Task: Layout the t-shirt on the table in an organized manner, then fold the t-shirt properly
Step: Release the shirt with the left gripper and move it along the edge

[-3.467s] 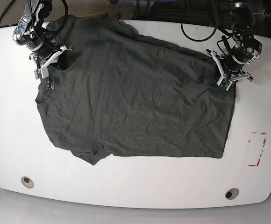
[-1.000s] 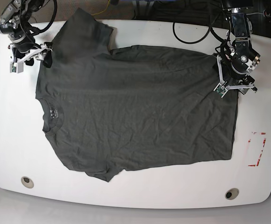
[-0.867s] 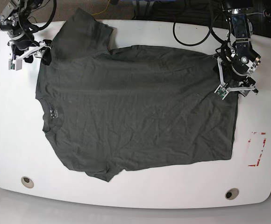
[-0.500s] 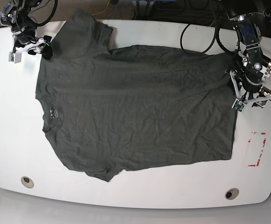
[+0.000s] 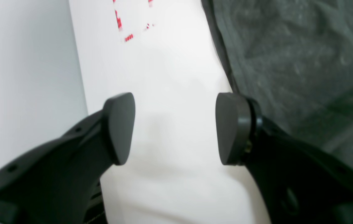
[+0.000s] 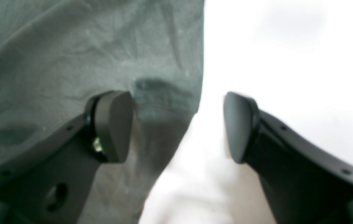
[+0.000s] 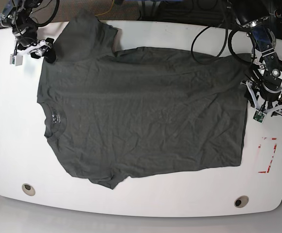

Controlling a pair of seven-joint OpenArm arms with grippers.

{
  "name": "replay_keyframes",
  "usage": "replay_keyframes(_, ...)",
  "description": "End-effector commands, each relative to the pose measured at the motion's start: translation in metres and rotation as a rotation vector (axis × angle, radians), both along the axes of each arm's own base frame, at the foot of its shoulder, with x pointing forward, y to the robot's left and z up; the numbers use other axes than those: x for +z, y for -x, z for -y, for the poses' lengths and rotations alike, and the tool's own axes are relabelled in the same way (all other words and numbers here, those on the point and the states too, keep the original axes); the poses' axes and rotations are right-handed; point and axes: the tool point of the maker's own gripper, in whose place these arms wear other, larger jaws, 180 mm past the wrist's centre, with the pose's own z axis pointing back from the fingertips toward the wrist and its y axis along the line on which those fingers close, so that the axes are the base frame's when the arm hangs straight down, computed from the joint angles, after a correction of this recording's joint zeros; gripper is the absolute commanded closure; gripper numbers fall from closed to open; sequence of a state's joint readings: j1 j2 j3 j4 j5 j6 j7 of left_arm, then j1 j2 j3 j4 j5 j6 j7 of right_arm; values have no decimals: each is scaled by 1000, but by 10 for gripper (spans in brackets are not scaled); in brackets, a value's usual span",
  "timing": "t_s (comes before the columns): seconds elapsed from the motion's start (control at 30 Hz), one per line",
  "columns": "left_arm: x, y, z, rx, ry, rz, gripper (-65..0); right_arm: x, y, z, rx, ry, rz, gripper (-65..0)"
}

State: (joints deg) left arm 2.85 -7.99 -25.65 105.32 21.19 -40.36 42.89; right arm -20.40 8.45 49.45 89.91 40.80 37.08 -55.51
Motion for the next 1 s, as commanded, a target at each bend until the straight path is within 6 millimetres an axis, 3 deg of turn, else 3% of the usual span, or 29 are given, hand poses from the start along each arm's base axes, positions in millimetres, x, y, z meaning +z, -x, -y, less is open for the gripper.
replay_keyframes(0.0,13,-6,-2,-5,-18,39,-383,-5,7,-9,37,-6,-38,-442)
replay_keyframes(0.2,13,-5,-3,-4,-18,38,-383,-9,9,-27,59,-36,-43,-442)
replay_keyframes(0.5,12,-5,-3,-4,-17,35,-383,-12,12,-32,60,-45,-52,-421)
replay_keyframes(0.6,11,-4,-3,0,-16,33,-383,-13,12,-32,60,-43,-54,-333)
replay_keyframes(0.83,-1,10,-4,5,-16,-9,-383,-12,10,-29,61,-36,-55,-21)
replay_keyframes(0.97,-10,22,-7,39,3,-27,-383,-11,8,-28,78,-27,-55,0)
